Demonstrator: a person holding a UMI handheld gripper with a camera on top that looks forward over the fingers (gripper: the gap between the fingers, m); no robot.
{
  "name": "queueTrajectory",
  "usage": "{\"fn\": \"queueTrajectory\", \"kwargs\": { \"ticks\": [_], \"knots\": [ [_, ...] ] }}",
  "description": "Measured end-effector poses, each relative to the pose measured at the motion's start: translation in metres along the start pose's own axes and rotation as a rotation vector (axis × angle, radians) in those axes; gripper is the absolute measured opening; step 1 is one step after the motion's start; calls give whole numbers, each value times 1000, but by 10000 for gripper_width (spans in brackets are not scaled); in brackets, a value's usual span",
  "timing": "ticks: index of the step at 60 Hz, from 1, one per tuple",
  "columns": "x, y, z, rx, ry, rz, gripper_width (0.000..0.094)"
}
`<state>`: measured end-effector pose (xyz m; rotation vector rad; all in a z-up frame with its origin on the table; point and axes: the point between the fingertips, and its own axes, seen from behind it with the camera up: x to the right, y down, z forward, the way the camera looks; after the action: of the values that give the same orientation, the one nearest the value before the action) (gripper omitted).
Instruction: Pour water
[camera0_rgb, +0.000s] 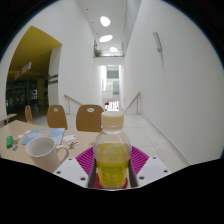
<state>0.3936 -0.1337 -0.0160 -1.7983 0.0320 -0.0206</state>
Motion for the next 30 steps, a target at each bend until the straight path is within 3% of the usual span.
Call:
{"fn": "queueTrajectory", "kwargs": {
  "ticks": [2, 4, 6, 8, 16, 30],
  "knots": [
    [9, 9, -11, -39, 6, -3, 578],
    [13, 21, -19, -86, 9, -9, 770],
    [5, 20, -17, -110, 2, -15, 884],
    [8, 21, -31, -112, -9, -14, 849],
    [3, 20, -95, -94, -36, 12, 857],
    [-74, 51, -226, -103, -338, 177, 859]
  ]
}}
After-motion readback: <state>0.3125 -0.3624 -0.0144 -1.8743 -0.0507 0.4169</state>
